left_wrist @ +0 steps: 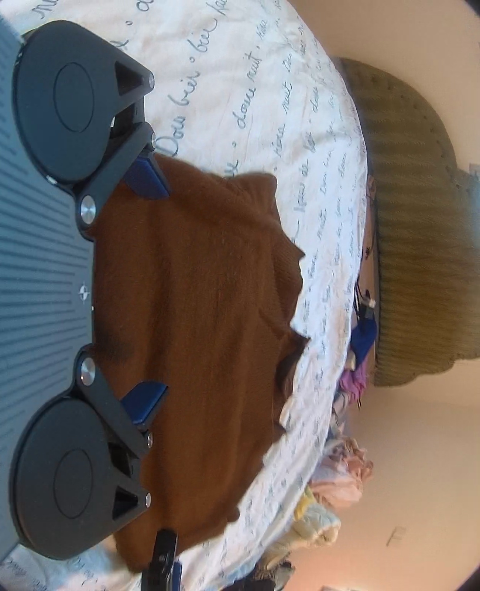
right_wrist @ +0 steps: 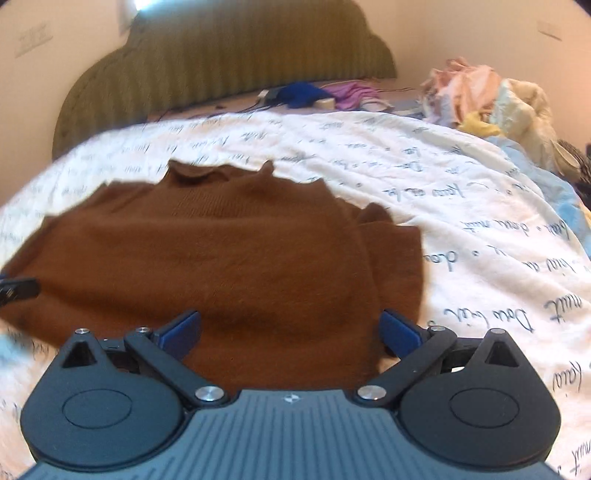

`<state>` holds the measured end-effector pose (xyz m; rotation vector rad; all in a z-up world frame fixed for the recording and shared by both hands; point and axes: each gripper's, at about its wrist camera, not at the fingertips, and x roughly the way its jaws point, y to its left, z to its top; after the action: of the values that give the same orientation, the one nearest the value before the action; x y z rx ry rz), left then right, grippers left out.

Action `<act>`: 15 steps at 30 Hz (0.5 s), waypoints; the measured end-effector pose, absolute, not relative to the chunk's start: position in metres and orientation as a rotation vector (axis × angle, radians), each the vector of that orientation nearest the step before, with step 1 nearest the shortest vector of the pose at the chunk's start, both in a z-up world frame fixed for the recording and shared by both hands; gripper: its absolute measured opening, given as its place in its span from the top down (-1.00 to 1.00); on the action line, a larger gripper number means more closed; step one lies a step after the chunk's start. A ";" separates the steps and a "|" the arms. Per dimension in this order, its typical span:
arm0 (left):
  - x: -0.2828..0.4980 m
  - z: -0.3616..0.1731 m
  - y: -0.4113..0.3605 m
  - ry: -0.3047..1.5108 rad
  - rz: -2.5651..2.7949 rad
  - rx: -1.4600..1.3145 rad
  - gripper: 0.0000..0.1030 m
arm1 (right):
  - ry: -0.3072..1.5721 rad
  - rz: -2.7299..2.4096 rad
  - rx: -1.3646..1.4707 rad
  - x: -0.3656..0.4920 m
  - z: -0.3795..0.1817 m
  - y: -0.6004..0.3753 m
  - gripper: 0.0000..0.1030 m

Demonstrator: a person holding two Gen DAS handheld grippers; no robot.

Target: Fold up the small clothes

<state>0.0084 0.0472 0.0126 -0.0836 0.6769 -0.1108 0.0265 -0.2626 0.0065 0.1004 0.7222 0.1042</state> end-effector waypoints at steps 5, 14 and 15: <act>0.018 -0.022 0.040 0.755 -0.082 -0.008 -1.00 | 0.764 0.139 -0.009 0.027 -0.016 -0.239 -1.00; 0.000 0.003 0.079 0.721 -0.149 -0.146 -1.00 | 0.777 0.102 0.117 0.012 -0.011 -0.287 -1.00; 0.001 0.005 0.082 0.718 -0.164 -0.172 -1.00 | 0.755 0.095 0.118 0.008 -0.009 -0.289 -1.00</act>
<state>0.0009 0.0824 0.0052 -0.1718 0.7181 -0.1644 0.0078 -0.2894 -0.0094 0.1180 0.7547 0.0955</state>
